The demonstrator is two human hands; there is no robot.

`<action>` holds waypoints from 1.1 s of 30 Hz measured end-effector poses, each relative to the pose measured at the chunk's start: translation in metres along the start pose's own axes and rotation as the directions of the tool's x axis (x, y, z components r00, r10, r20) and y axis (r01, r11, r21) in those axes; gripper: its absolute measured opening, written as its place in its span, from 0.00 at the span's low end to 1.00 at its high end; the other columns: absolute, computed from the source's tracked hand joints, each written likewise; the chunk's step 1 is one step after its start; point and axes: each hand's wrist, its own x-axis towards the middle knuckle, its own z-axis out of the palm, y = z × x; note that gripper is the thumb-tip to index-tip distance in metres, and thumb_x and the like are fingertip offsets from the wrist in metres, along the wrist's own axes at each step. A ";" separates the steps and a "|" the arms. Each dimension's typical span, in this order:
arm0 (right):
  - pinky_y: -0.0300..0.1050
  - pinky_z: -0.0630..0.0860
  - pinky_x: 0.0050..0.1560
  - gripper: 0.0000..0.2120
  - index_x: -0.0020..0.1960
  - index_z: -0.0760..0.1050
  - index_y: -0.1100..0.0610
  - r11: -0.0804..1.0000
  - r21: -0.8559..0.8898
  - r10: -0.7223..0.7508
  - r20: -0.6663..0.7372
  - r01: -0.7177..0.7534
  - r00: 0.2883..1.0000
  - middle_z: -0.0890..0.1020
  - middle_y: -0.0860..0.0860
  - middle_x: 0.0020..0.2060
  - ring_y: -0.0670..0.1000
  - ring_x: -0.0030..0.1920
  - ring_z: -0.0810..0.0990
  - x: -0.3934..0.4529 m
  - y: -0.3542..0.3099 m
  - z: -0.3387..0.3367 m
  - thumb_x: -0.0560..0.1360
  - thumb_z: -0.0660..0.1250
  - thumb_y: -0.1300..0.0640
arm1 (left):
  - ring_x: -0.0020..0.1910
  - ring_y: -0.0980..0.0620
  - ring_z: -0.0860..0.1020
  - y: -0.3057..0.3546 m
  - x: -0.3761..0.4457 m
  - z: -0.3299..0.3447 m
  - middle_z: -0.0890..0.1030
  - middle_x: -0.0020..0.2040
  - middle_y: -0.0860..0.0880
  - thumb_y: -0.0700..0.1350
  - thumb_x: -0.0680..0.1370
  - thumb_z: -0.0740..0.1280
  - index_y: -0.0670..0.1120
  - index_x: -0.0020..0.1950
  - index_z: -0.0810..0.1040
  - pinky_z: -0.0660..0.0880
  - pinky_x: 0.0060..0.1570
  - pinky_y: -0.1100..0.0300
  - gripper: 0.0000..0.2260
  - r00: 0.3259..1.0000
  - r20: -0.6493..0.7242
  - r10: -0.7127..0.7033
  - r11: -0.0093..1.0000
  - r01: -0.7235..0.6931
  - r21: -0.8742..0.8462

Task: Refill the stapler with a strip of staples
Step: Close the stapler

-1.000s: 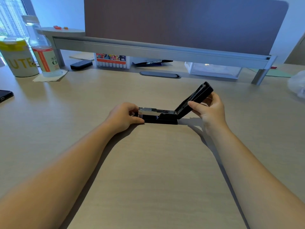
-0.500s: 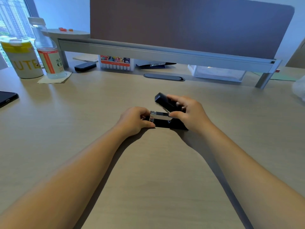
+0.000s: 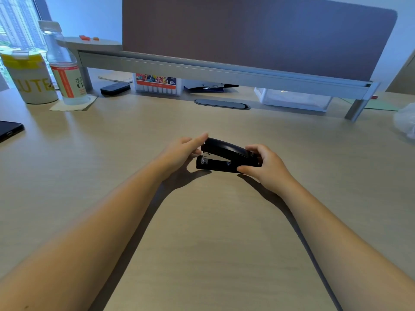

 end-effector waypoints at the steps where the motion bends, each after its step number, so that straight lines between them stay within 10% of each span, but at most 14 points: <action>1: 0.43 0.68 0.52 0.23 0.61 0.66 0.57 1.000 -0.006 0.004 0.002 -0.004 1.000 0.73 0.51 0.53 0.50 0.53 0.71 -0.001 0.001 0.001 0.69 0.69 0.59 | 0.52 0.48 0.76 0.001 0.001 0.002 0.79 0.49 0.47 0.63 0.72 0.56 0.43 0.57 0.75 0.69 0.58 0.52 0.27 1.000 -0.013 -0.016 1.000 0.016 -0.004; 5: 0.44 0.68 0.50 0.21 0.59 0.67 0.56 1.000 -0.016 -0.009 -0.006 0.009 1.000 0.73 0.48 0.49 0.50 0.50 0.71 -0.002 0.002 0.003 0.69 0.69 0.60 | 0.39 0.55 0.75 0.004 0.005 0.005 0.77 0.36 0.51 0.57 0.73 0.60 0.41 0.55 0.75 0.67 0.38 0.62 0.21 0.996 -0.045 -0.079 0.994 0.075 -0.079; 14: 0.43 0.67 0.50 0.19 0.59 0.68 0.56 1.000 -0.012 -0.022 -0.001 0.022 1.000 0.72 0.48 0.49 0.49 0.50 0.71 -0.002 0.002 0.002 0.69 0.68 0.61 | 0.38 0.57 0.75 0.000 0.003 0.005 0.77 0.37 0.51 0.46 0.74 0.64 0.42 0.46 0.76 0.70 0.26 0.77 0.08 0.996 -0.093 0.016 0.999 -0.019 -0.036; 22: 0.44 0.67 0.53 0.24 0.62 0.64 0.57 0.999 -0.053 0.013 -0.031 -0.015 0.999 0.74 0.54 0.57 0.51 0.54 0.71 -0.005 0.003 0.004 0.69 0.69 0.60 | 0.44 0.55 0.76 -0.006 0.000 0.007 0.78 0.41 0.53 0.53 0.74 0.61 0.45 0.48 0.75 0.71 0.35 0.67 0.12 0.998 -0.039 0.044 0.999 -0.043 0.009; 28: 0.55 0.70 0.62 0.24 0.60 0.65 0.57 0.992 -0.090 0.077 -0.081 -0.084 0.994 0.76 0.56 0.59 0.57 0.59 0.73 -0.005 0.004 0.001 0.67 0.70 0.58 | 0.50 0.50 0.70 -0.014 0.007 0.000 0.74 0.48 0.49 0.51 0.66 0.72 0.46 0.54 0.75 0.68 0.49 0.58 0.19 0.994 0.030 0.108 0.841 -0.107 0.530; 33: 0.58 0.70 0.61 0.24 0.59 0.66 0.57 0.987 -0.114 0.100 -0.107 -0.112 0.989 0.77 0.56 0.56 0.57 0.58 0.73 0.010 0.006 0.002 0.67 0.70 0.56 | 0.55 0.46 0.72 -0.015 0.025 0.000 0.77 0.56 0.44 0.55 0.67 0.69 0.45 0.55 0.75 0.70 0.54 0.51 0.22 0.992 -0.037 0.124 0.788 -0.076 0.611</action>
